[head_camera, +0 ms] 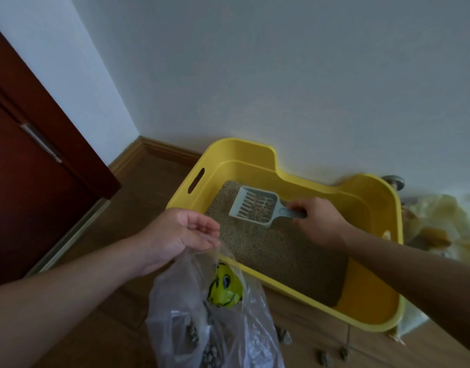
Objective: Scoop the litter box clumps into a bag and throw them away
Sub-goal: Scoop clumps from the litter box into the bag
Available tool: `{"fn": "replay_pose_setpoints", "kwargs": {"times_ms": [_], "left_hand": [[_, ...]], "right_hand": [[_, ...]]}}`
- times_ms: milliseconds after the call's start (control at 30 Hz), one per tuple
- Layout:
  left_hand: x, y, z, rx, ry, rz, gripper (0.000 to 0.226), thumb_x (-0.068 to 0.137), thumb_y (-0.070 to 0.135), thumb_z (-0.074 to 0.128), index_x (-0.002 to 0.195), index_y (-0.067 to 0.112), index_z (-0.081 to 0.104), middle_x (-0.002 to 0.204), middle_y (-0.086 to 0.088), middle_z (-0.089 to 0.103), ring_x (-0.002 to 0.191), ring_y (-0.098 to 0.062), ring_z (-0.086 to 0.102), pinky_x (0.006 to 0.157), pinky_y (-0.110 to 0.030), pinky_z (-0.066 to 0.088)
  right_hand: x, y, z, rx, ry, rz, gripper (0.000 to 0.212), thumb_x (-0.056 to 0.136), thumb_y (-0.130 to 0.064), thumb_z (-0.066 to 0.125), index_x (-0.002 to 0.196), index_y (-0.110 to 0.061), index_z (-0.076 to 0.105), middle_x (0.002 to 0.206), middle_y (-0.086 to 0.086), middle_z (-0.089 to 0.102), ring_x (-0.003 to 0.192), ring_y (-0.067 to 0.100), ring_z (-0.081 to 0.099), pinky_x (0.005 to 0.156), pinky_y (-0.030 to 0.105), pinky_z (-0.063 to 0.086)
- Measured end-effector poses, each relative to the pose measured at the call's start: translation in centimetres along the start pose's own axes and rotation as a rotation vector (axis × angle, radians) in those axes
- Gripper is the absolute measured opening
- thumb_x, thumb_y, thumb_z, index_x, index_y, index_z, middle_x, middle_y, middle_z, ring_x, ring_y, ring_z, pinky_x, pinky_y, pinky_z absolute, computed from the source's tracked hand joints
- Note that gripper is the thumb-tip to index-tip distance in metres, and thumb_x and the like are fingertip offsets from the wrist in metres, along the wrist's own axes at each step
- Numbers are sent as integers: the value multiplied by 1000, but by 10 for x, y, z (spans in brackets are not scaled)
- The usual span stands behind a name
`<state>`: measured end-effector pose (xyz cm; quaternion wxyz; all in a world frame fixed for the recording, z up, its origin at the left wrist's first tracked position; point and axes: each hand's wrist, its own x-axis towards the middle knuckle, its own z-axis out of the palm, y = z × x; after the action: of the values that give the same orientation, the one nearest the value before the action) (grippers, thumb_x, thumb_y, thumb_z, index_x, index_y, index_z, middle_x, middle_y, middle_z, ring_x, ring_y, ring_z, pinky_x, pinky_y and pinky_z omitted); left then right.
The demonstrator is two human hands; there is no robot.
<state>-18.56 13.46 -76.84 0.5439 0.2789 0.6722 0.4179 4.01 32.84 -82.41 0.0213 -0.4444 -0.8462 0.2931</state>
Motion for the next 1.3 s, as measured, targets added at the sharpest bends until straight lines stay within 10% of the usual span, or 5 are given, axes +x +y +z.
{"fn": "replay_pose_setpoints", "kwargs": {"times_ms": [1300], "left_hand": [[-52,-3,-20,138,63,58,34,76,-24,61,99,0,68,91,-16,72,75,-16,73,62,-19,56]], "right_hand": [[-118,-42,-53,34,-187,-233,32,88,-6,68,96,-37,70,80,-17,67,74,0,59,66,20,46]]}}
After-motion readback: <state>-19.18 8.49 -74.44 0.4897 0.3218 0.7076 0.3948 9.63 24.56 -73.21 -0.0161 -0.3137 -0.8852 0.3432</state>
